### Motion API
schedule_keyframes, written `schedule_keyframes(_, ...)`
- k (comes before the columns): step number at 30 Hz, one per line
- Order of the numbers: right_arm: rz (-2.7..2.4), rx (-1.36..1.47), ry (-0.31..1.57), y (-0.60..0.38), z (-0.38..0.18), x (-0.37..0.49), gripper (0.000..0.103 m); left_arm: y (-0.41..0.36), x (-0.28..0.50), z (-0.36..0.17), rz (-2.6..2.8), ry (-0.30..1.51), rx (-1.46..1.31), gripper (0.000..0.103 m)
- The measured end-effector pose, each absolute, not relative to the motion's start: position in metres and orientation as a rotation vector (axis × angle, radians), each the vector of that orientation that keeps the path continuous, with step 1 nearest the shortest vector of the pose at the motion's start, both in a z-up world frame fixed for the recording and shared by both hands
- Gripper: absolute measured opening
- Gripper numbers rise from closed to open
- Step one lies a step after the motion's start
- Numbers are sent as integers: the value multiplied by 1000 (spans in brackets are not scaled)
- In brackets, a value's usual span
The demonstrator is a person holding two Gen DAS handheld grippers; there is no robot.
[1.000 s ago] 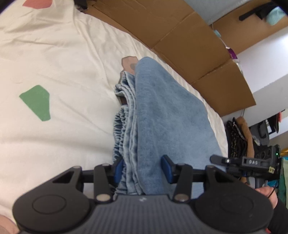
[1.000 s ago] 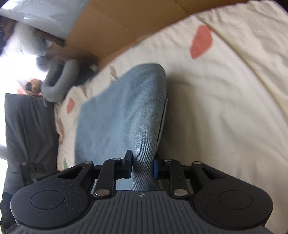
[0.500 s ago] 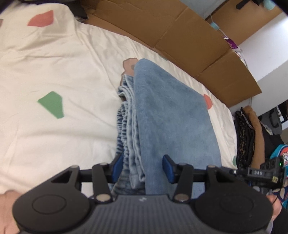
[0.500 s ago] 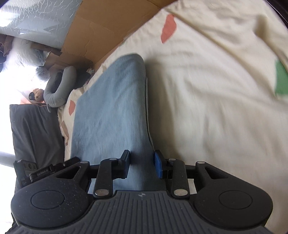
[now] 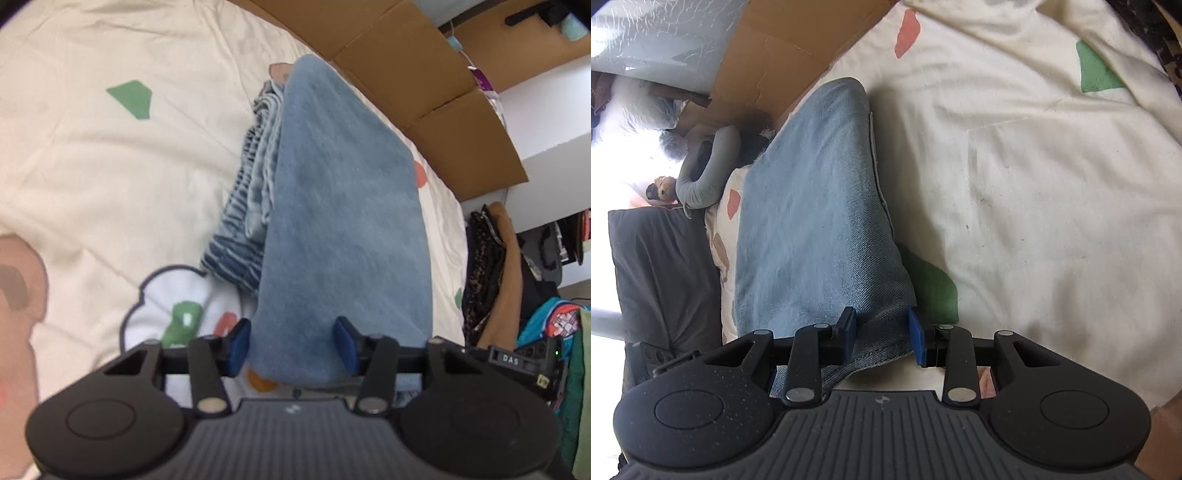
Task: Fold clothes
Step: 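Lift the folded jeans stack with both grippers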
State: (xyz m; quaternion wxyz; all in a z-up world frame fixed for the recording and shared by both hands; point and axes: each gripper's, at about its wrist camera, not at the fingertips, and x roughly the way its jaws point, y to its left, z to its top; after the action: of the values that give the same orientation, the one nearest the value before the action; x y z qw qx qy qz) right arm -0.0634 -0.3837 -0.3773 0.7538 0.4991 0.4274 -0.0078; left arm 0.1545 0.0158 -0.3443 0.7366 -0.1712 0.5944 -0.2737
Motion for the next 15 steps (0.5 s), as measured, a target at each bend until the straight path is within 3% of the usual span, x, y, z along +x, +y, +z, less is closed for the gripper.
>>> schedule_keyframes(2, -12, 1093, 939, -384, -376, -63, 32, 20, 154, -346, -601, 1295, -388, 23)
schedule_keyframes(6, 22, 1065, 977, -378, -372, -61, 32, 27, 152, -339, -615, 1245, -372, 19)
schedule_keyframes(10, 42, 1033, 1020, -374, -368, -59, 28, 29, 151, -343, -612, 1247, -410, 21)
schedule_keyframes(15, 35, 1039, 979, -385, -356, -59, 32, 35, 144, -352, -595, 1261, -508, 37)
